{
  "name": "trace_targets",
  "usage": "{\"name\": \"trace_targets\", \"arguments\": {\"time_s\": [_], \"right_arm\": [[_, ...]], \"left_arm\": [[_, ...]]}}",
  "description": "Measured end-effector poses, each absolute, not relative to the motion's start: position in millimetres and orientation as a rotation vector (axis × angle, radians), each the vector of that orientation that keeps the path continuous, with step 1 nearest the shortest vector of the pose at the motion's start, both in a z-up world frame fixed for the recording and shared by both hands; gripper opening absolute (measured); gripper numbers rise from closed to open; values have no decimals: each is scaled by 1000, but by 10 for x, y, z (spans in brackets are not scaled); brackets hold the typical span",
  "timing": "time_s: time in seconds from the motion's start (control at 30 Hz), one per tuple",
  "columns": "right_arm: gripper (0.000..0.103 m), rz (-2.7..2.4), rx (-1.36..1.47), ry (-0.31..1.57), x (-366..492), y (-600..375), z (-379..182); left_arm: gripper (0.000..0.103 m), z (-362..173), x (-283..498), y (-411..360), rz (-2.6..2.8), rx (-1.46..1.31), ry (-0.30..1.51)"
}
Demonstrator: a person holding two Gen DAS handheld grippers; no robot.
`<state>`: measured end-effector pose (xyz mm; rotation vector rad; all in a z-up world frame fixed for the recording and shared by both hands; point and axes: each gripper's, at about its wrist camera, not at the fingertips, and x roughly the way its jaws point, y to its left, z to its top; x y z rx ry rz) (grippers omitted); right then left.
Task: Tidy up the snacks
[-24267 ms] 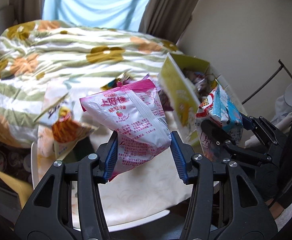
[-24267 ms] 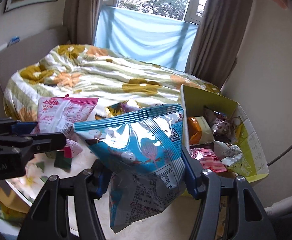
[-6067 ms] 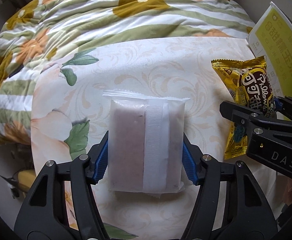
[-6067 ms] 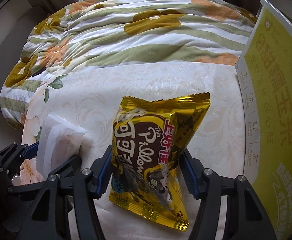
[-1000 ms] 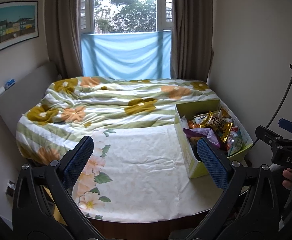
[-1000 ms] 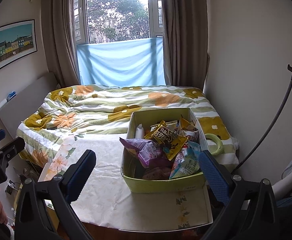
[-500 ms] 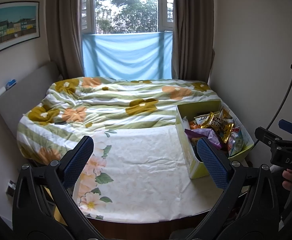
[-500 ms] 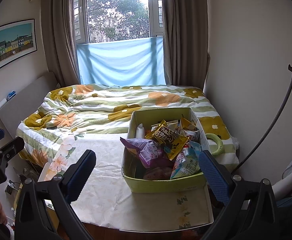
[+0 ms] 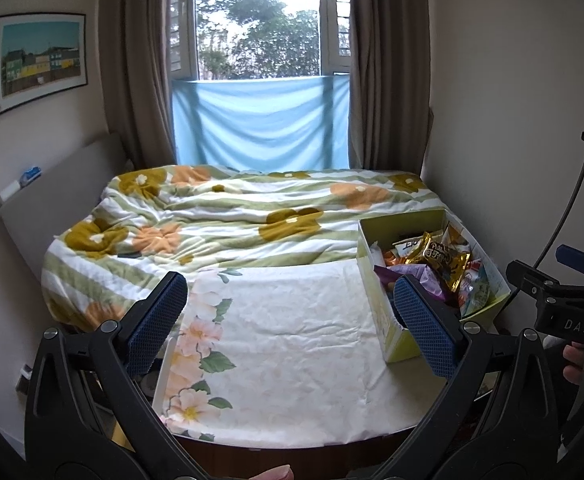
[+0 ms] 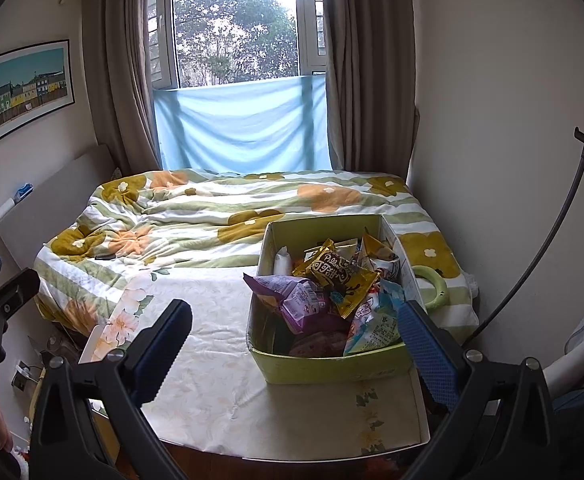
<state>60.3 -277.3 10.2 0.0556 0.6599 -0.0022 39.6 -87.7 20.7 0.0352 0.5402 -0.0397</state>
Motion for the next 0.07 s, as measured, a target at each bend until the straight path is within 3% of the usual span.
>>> {"name": "trace_targets", "arguments": {"time_s": [0.07], "right_arm": [[102,-2,54,659,589,-2767,99]], "left_arm": [[103,220,372,-861,-35,35,535]]}}
